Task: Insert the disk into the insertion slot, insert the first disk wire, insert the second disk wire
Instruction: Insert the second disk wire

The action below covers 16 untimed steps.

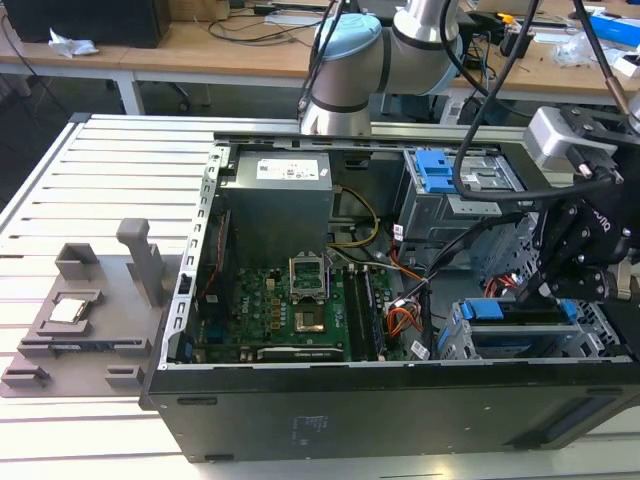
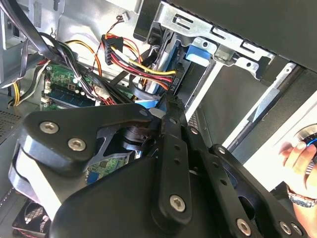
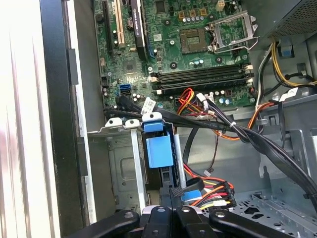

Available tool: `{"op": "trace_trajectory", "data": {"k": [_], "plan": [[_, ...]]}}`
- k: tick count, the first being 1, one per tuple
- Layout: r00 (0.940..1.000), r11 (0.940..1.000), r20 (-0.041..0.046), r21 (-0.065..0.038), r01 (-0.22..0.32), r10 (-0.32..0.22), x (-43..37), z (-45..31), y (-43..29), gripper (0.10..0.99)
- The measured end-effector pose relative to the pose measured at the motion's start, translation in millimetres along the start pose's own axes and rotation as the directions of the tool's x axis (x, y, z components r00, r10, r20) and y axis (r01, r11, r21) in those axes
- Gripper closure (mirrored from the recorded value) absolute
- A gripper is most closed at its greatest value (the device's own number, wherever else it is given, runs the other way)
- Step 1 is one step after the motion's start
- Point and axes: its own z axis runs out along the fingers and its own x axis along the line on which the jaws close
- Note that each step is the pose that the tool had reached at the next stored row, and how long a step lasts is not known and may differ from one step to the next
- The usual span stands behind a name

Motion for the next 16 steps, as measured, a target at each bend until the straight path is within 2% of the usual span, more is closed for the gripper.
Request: {"op": "trace_trajectory", "data": {"k": [6, 16], "plan": [[1.0, 1.0, 0.0006, 0.0, -0.003, 0.003, 7.4, 0.5, -1.1, 0.98], [1.0, 1.0, 0.0005, 0.0, -0.004, 0.004, 6.8, 6.2, 0.0, 0.98]]}}
